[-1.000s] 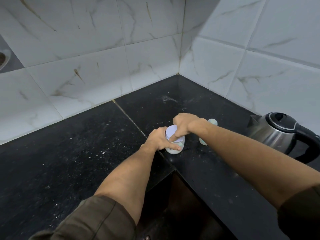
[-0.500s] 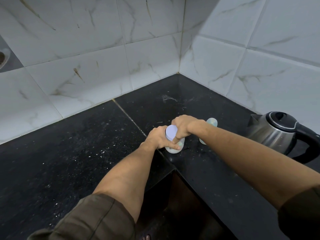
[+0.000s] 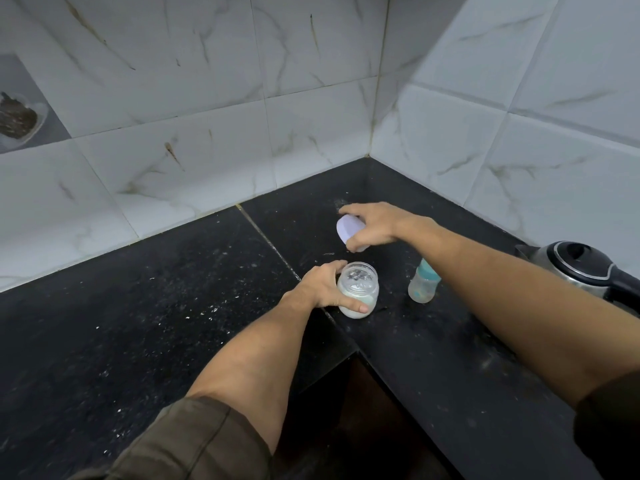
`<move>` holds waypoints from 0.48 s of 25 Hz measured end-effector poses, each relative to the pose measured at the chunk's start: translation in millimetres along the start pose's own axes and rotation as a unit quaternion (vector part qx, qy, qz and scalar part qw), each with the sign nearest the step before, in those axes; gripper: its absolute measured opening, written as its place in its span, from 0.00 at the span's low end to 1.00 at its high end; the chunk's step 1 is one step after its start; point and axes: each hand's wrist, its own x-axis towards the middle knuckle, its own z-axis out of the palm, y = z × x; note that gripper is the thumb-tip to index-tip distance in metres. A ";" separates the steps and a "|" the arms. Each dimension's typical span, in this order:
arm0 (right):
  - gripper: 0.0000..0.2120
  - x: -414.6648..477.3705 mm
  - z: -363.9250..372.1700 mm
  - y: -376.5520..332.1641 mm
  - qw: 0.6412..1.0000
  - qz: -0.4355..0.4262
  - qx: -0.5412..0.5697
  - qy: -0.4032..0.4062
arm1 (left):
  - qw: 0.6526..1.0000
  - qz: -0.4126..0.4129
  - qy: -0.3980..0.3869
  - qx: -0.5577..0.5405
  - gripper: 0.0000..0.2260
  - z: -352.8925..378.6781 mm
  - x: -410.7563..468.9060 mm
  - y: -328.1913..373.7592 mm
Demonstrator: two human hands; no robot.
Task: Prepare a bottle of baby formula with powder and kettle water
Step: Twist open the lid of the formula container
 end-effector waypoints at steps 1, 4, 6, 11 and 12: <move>0.42 4.8 -0.3 3.6 0.999 0.015 0.025 0.020 | 1.000 -0.010 -0.006 0.005 0.61 -5.0 -1.9 -3.1; 0.36 20.6 9.0 12.7 0.994 0.059 0.084 0.047 | 0.999 -0.049 -0.005 0.005 0.70 -25.9 -6.8 -15.4; 0.36 32.7 19.1 15.6 0.992 0.064 0.101 0.049 | 0.998 -0.065 0.020 0.000 0.69 -40.0 -6.7 -22.5; 0.28 65.3 44.0 10.1 0.997 0.025 0.074 0.012 | 0.988 -0.039 0.148 0.038 0.47 -56.3 1.5 -29.9; 0.26 72.0 48.8 8.9 0.998 0.023 0.060 -0.002 | 0.982 -0.021 0.180 0.062 0.40 -57.5 5.2 -29.4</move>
